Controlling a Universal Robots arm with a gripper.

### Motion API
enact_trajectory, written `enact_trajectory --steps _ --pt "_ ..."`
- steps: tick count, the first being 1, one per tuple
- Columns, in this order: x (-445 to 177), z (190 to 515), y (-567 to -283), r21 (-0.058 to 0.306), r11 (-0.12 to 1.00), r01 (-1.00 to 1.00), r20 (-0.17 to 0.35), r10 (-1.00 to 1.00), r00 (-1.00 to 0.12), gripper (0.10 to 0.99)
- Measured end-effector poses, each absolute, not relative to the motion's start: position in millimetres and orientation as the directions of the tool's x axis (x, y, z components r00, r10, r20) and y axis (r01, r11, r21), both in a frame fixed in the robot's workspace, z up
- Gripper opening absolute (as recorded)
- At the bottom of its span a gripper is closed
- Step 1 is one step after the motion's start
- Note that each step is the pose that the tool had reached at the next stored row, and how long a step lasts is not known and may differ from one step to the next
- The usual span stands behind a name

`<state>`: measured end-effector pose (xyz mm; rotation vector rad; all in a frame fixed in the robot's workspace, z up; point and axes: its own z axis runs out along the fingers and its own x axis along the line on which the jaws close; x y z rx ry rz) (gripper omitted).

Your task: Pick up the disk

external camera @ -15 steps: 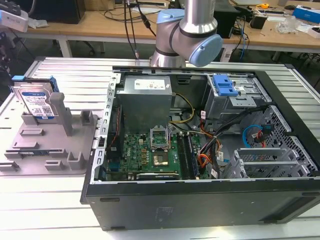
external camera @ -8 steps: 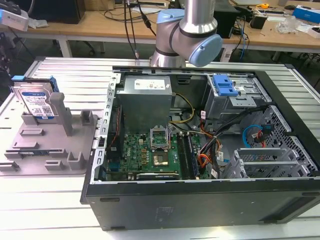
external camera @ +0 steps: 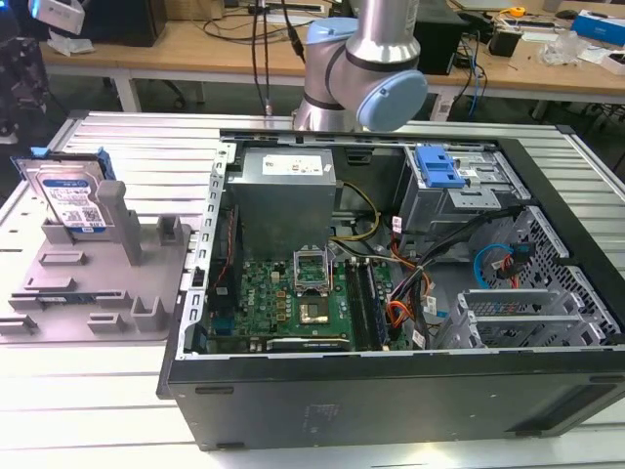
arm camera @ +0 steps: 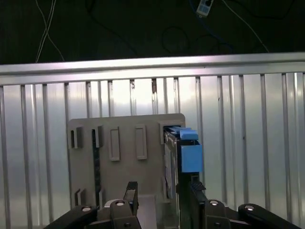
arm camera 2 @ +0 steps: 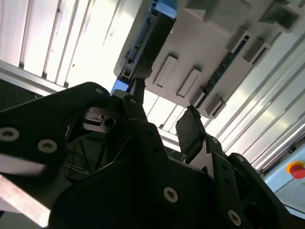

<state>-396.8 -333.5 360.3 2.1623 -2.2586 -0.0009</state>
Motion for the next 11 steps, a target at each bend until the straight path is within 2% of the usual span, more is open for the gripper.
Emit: enact_trajectory --steps 3,11 --pt "-401 359 -311 0.0 0.043 -0.999 0.011 -0.999 -0.043 0.541" --pt "-418 353 -310 -0.001 -0.001 -1.0 0.013 -1.0 0.001 0.541"
